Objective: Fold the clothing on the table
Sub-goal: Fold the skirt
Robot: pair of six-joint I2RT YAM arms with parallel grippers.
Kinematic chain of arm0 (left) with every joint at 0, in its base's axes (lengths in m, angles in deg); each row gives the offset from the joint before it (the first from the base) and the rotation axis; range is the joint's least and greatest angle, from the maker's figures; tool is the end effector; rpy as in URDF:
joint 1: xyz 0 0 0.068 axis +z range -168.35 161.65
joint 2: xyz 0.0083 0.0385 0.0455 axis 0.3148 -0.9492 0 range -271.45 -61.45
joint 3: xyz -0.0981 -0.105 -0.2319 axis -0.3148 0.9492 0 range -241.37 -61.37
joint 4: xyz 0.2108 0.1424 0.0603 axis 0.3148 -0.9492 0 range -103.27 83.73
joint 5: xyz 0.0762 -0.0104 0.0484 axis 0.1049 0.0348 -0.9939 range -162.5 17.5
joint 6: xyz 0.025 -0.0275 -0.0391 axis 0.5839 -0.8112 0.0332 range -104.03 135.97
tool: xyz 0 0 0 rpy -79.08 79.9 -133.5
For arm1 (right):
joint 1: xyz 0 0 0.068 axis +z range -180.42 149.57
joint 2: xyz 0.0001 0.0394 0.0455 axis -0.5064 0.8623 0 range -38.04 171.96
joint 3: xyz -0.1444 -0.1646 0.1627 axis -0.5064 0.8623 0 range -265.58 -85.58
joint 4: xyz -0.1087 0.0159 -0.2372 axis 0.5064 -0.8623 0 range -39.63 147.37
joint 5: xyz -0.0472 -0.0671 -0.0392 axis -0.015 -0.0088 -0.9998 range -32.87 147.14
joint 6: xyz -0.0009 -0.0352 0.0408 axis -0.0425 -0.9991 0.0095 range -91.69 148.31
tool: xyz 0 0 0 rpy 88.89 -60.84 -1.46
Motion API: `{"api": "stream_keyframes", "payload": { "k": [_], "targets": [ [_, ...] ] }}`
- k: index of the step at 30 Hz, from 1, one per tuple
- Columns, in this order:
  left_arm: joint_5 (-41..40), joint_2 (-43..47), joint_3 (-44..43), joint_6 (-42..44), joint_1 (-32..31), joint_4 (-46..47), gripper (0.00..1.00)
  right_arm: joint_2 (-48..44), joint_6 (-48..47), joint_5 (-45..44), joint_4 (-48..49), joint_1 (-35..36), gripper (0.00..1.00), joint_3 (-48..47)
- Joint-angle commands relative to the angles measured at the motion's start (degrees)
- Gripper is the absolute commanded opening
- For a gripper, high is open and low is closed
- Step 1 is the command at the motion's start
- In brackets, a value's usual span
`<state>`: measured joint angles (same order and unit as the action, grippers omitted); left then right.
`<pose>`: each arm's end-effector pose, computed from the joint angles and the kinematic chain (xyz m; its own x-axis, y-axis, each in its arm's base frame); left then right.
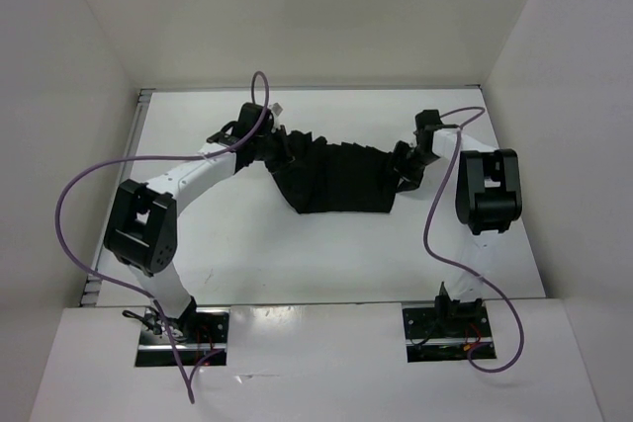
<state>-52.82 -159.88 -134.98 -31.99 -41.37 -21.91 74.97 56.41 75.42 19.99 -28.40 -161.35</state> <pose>0.3524 -0.1627 0.2564 -0.8486 -0.3993 -0.3471 -0.0392 0.7017 -0.7114 0.3825 0.0246 0.1520 -0.9050 0.4154 -0.0914 0.3509 0.8506 0.3916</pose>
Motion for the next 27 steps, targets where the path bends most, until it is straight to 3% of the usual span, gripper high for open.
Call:
{"api": "stream_keyframes", "payload": {
  "k": [1,6,11,27],
  "targets": [
    [1.4,-1.3,-4.0,0.8,-1.8,1.3,0.00,3.6,-1.2,2.5,1.1,2.2,0.61,-0.9],
    [1.4,-4.7,-7.9,0.2,-3.7,1.3,0.00,5.3,-0.6,7.6,4.2,5.3,0.52,-0.3],
    [0.9,-8.4,-13.7,0.2,-6.4,0.3,0.00,5.9,1.7,10.6,5.4,9.0,0.34,-0.3],
    [3.7,-21.8,-25.0,-6.0,-14.0,0.3,0.00,5.9,3.4,11.9,8.2,9.8,0.27,0.2]
  ]
}}
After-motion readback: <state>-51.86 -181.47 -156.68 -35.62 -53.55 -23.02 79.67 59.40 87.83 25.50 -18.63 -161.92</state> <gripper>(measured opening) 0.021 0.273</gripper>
